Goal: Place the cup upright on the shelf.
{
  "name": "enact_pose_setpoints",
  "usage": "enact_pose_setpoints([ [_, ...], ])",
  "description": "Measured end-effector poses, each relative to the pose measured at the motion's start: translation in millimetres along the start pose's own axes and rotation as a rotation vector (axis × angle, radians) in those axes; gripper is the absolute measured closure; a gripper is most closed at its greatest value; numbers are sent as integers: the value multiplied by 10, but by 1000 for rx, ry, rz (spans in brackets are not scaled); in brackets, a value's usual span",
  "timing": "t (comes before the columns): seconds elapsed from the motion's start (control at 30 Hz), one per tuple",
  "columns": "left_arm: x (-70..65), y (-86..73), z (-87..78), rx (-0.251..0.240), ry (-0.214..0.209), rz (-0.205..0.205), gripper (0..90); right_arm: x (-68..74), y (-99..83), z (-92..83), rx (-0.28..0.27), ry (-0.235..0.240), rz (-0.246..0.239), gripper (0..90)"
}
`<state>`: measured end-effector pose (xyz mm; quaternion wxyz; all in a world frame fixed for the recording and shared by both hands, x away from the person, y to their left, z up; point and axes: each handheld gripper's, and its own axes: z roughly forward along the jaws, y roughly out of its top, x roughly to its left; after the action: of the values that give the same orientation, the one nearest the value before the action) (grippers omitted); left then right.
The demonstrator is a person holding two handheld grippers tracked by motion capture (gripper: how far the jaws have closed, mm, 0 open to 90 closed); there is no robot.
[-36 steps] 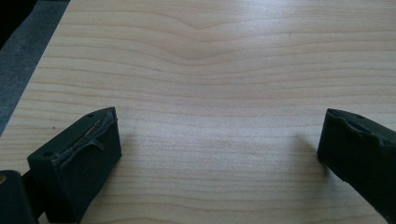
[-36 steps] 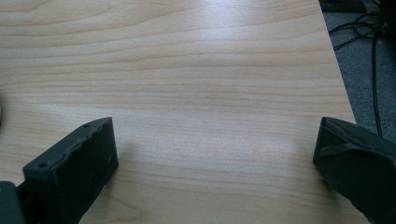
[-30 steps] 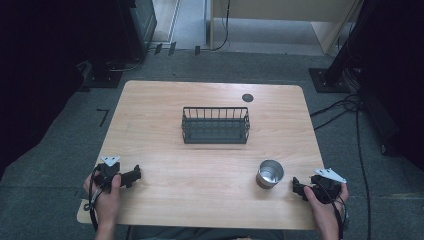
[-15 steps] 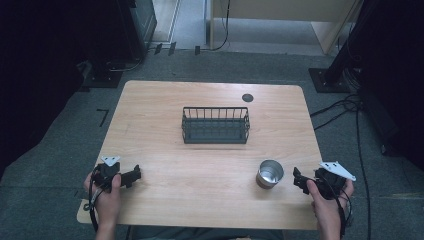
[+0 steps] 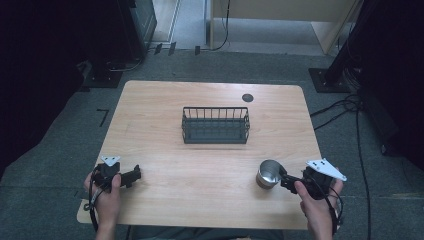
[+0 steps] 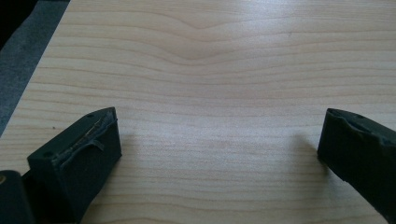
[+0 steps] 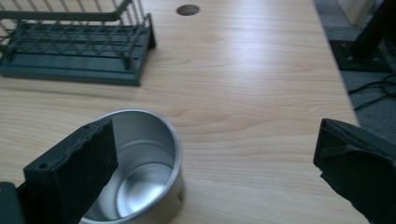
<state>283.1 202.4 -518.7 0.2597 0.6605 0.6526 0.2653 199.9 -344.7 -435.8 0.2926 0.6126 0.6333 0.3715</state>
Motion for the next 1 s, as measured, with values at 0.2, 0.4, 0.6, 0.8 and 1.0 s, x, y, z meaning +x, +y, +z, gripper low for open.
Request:
enact_pose_setpoints([
  [0.2,0,0,0,0,0,0,0,174,-14,50,-2,44,-8,0],
  [0.4,0,0,0,0,0,0,0,316,-84,164,22,92,-14,0],
  [0.6,0,0,0,0,0,0,0,394,-174,283,39,109,-16,0],
  [0.8,0,0,0,0,0,0,0,407,-253,387,58,107,-2,0],
  [1.0,0,0,0,0,0,0,0,411,-307,478,80,93,15,0],
])
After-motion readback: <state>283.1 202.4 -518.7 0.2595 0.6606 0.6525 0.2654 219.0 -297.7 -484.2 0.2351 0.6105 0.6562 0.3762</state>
